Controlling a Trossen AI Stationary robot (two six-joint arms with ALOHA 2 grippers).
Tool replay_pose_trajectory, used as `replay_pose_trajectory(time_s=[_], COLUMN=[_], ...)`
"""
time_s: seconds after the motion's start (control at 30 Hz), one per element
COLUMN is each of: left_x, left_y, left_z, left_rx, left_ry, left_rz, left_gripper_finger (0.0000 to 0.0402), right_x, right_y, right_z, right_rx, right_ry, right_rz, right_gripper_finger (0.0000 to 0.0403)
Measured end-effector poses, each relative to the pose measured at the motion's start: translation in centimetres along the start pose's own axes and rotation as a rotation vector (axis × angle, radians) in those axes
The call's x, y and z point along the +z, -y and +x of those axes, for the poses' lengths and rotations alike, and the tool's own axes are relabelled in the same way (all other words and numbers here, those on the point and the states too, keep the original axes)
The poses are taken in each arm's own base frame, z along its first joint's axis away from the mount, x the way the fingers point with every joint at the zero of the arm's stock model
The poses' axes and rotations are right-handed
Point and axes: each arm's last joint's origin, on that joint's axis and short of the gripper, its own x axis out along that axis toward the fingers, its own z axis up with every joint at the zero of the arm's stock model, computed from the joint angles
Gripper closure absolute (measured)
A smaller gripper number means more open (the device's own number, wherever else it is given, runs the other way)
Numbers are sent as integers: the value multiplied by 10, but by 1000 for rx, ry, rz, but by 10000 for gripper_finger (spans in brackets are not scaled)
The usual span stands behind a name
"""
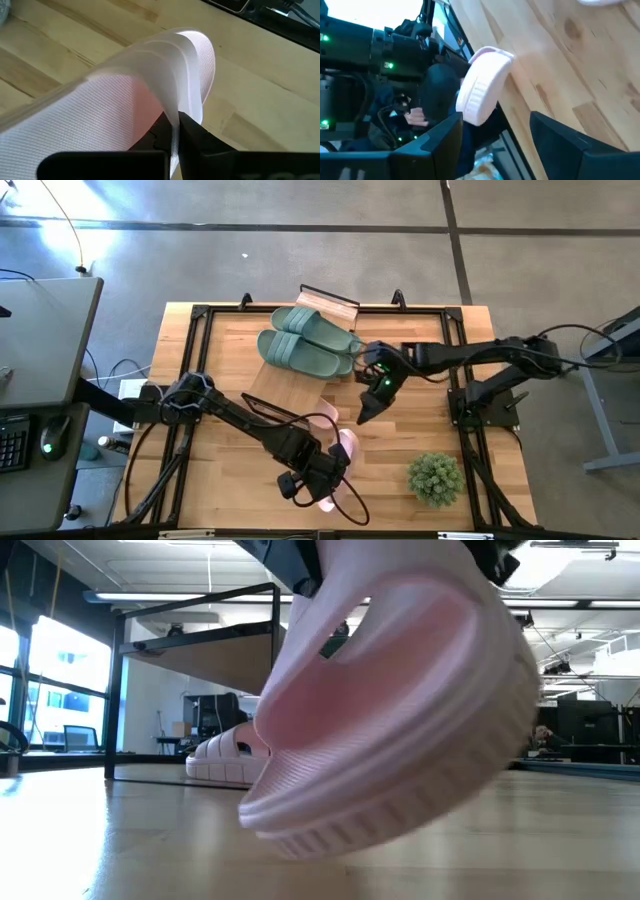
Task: Pick and place slides into the shelf
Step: Put the pink slide on the shelf
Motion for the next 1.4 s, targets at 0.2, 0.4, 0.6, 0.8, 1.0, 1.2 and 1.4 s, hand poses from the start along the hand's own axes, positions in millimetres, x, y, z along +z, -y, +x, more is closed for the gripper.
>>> replay_pose_trajectory(time_s=[0.2,0.4,0.6,0.8,1.0,1.2,1.4], left_x=[-1,-2,-2,-2,-2,-2,-2], left_y=[0,1,1,1,1,1,1], left_z=[1,2,2,2,2,2,2], left_rx=[-5,-16,-17,-16,-5,7,7], left_ry=[-7,-21,-22,-21,-29,-35,-35], left_rz=[-1,-2,-6,-7,-21,-46,-55], left_gripper_finger=[402,402,402,402,402,402,402], right_x=[19,24,18,12,12,13,12], right_y=[-17,-19,-18,-22,-22,-22,-23], right_z=[15,37,51,59,61,61,63], right_rx=[-16,-51,-73,-112,-144,-170,-191], right_ry=[-56,-123,-165,-137,-89,-41,-12], right_rz=[-34,-43,-44,-38,-35,-8,-16], right_gripper_finger=[181,181,181,181,181,186,243])
